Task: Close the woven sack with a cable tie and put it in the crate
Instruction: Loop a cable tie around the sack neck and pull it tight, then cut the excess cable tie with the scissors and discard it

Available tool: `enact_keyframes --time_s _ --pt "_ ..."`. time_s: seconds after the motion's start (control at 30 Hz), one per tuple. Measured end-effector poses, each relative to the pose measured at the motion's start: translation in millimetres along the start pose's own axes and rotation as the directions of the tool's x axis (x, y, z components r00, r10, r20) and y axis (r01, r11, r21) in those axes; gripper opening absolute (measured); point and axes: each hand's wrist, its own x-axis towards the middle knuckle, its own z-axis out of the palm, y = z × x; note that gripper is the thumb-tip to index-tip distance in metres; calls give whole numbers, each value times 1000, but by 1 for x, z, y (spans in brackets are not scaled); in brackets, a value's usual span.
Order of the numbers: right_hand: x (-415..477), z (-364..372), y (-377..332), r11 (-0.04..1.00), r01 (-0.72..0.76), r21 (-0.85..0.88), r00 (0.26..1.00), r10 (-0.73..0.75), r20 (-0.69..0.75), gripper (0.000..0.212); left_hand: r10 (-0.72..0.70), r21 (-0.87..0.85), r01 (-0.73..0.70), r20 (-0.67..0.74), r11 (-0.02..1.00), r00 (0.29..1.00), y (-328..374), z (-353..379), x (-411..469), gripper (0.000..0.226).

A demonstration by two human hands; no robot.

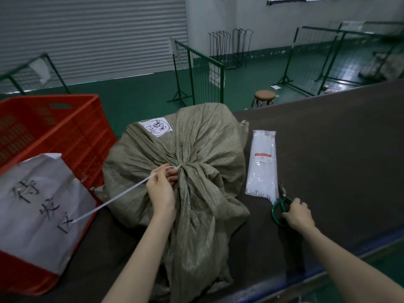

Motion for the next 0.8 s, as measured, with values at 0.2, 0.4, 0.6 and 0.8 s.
enact_keyframes --time_s 0.2,0.4,0.6,0.8 --pt "-1 1 -1 996 -6 91 1000 8 -30 45 -29 28 29 1 999 1000 2 -1 5 25" --pt "1 -8 -12 834 -153 530 976 211 -51 57 -79 -14 79 14 997 997 9 -1 7 26" --pt "-31 -27 -51 422 -81 903 997 40 71 50 -82 24 82 15 996 996 15 -3 11 25" --pt "-94 -57 -131 93 -108 990 889 -436 138 40 135 95 -131 -38 987 990 28 -12 11 18"
